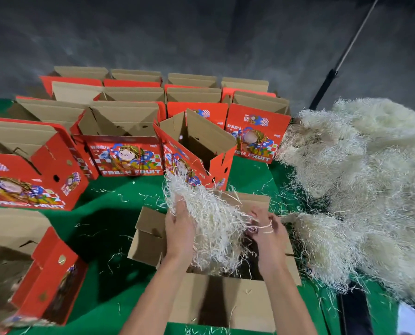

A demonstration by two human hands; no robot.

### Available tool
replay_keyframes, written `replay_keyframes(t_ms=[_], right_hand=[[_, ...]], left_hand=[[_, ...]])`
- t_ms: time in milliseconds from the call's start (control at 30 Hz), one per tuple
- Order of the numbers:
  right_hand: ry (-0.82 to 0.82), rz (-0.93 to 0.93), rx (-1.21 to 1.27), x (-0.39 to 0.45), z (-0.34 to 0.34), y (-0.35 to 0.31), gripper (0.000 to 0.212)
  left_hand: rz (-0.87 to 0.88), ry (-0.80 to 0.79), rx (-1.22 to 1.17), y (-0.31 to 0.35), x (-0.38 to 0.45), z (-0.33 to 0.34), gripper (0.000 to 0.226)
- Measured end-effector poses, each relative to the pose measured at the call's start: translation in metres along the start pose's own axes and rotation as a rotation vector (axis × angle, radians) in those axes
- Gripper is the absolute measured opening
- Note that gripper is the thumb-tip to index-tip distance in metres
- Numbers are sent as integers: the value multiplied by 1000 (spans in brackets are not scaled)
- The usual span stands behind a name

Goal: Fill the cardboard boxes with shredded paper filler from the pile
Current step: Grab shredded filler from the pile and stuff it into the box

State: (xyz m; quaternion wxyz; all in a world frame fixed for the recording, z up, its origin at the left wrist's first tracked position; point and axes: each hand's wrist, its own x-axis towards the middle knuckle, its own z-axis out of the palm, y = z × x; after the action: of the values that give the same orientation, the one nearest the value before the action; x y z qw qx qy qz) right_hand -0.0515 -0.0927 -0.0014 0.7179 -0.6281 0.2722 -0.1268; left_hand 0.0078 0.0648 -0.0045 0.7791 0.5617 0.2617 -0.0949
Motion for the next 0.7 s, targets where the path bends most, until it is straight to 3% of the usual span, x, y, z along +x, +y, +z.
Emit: replay_keyframes(t_ms=[67,133,233,300,367,467,533,600,700], right_hand=[[-42,85,-90,-11,16,9,47],[-20,11,-149,-17,37,15,53],[92,-242,-88,-22,57,15,27],[93,-302,-114,-16,49,14,17],[168,-198,-109,1,26,14,15],[303,-154,-53,17,-9,2,39],[224,-211,-105,10,-9,-1,44],[22,-209,-53,0,8,6,23],[-124,-262,-126,-12,34,12,30]], left_hand=[[28,-46,23,-9,-3,2,73],[53,-104,94,-22,-9,5,74],[155,-131,286,-37,-16,8,54],[143,-72,279,-34,-14,3,52],[22,70,115,-18,0,-13,52],[14,173,131,5,27,-39,50],[19,41,251,5,29,-39,64],[-26,-163,308,-5,18,-27,81],[51,-316,343,-27,4,-5,99]])
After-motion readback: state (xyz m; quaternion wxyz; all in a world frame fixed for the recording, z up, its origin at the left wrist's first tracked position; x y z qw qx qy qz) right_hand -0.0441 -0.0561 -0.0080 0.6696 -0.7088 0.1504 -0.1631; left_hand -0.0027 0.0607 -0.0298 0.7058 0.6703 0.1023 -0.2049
